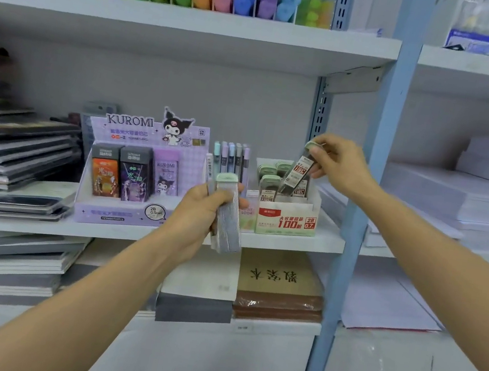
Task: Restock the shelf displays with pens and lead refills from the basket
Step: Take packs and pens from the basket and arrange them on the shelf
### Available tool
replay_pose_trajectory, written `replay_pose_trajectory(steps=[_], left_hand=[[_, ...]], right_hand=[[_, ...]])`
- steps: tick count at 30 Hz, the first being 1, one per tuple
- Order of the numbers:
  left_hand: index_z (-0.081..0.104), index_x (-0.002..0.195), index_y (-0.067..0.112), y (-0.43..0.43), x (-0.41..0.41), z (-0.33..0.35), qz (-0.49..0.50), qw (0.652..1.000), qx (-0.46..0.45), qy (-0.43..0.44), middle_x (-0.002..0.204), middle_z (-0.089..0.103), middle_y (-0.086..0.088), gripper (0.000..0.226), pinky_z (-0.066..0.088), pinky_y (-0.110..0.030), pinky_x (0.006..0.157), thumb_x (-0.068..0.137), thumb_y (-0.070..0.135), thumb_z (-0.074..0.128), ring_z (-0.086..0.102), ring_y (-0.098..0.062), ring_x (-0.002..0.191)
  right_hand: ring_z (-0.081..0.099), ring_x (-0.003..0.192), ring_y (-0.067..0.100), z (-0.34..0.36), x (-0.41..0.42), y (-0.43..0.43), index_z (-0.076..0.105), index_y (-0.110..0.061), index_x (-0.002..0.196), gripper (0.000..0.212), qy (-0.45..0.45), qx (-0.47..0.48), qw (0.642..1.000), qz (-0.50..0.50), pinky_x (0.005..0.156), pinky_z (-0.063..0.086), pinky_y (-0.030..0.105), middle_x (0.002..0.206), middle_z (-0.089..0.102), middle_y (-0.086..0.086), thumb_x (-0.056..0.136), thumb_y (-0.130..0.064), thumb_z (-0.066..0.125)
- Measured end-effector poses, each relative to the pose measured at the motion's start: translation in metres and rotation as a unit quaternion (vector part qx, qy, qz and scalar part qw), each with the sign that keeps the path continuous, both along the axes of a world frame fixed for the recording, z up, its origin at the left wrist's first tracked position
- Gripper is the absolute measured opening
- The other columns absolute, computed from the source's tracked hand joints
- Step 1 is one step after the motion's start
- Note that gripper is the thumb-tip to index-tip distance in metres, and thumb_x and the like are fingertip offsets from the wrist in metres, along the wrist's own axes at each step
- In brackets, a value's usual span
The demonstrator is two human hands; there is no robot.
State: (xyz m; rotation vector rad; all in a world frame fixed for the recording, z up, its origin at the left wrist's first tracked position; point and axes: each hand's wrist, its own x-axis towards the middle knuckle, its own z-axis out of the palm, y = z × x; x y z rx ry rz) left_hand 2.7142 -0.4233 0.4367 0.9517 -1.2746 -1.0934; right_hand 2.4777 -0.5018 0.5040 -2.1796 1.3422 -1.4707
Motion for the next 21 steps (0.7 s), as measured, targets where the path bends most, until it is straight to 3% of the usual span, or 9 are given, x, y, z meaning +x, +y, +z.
replay_pose_trajectory(steps=[3, 6, 10, 13, 16, 19, 21], left_hand=[[0.067, 0.102, 0.018, 0.0, 0.004, -0.004, -0.003, 0.999, -0.023, -0.028, 0.092, 0.076, 0.002, 0.019, 0.041, -0.02, 0.057, 0.1, 0.017, 0.048, 0.06, -0.002, 0.064], [0.064, 0.096, 0.016, 0.001, 0.005, -0.005, -0.013, 0.999, -0.034, -0.016, 0.093, 0.076, 0.0, 0.014, 0.038, -0.011, 0.046, 0.099, 0.016, 0.05, 0.055, 0.004, 0.048], [0.061, 0.102, 0.015, 0.001, 0.008, -0.006, -0.019, 0.999, -0.025, -0.023, 0.096, 0.076, 0.0, 0.011, 0.035, -0.015, 0.048, 0.098, 0.02, 0.052, 0.056, 0.001, 0.053], [0.059, 0.102, 0.015, 0.0, 0.01, -0.007, -0.013, 1.0, -0.019, -0.02, 0.096, 0.076, -0.001, 0.008, 0.036, -0.015, 0.05, 0.097, 0.019, 0.054, 0.064, -0.006, 0.069], [0.061, 0.099, 0.015, 0.0, 0.009, -0.007, 0.002, 1.0, -0.008, 0.003, 0.096, 0.074, -0.008, 0.006, 0.048, -0.022, 0.067, 0.094, 0.016, 0.059, 0.068, -0.019, 0.087], [0.065, 0.104, 0.013, 0.002, 0.007, -0.007, 0.008, 1.0, 0.001, 0.007, 0.094, 0.072, -0.01, 0.013, 0.05, -0.02, 0.065, 0.091, 0.015, 0.063, 0.067, -0.011, 0.078], [0.065, 0.108, 0.008, 0.006, 0.005, -0.005, 0.003, 1.0, 0.0, 0.008, 0.086, 0.071, -0.006, 0.019, 0.045, -0.013, 0.051, 0.09, 0.013, 0.064, 0.062, -0.002, 0.058]], right_hand=[[0.066, 0.073, 0.024, -0.004, 0.01, -0.004, 0.06, -0.004, 0.108, 0.016, 0.026, 0.003, 1.0, 0.0, 0.072, 0.059, 0.036, 0.091, 0.067, 0.016, 0.099, -0.013, 0.051], [0.067, 0.073, 0.022, -0.005, 0.017, -0.007, 0.059, -0.007, 0.107, 0.014, 0.051, 0.008, 0.999, -0.005, 0.069, 0.058, 0.031, 0.09, 0.065, 0.011, 0.1, -0.014, 0.048], [0.065, 0.07, 0.017, -0.004, 0.015, -0.01, 0.059, -0.007, 0.108, 0.018, 0.07, 0.003, 0.997, -0.025, 0.065, 0.056, 0.026, 0.084, 0.065, 0.005, 0.1, -0.019, 0.048], [0.066, 0.07, 0.015, -0.006, 0.011, -0.011, 0.06, -0.01, 0.108, 0.016, 0.084, 0.008, 0.996, -0.018, 0.066, 0.056, 0.025, 0.083, 0.065, 0.003, 0.099, -0.02, 0.05], [0.061, 0.071, 0.015, -0.014, 0.015, -0.015, 0.065, -0.009, 0.105, 0.016, 0.124, 0.022, 0.992, -0.029, 0.07, 0.055, 0.032, 0.09, 0.066, 0.007, 0.097, -0.019, 0.056], [0.049, 0.069, 0.003, -0.022, 0.023, -0.019, 0.07, -0.01, 0.108, 0.019, 0.15, 0.002, 0.986, -0.066, 0.07, 0.042, 0.026, 0.091, 0.059, -0.001, 0.092, -0.018, 0.063], [0.05, 0.071, 0.007, -0.025, 0.026, -0.02, 0.068, -0.011, 0.108, 0.019, 0.11, 0.002, 0.991, -0.077, 0.071, 0.046, 0.028, 0.09, 0.06, 0.002, 0.089, -0.014, 0.066]])
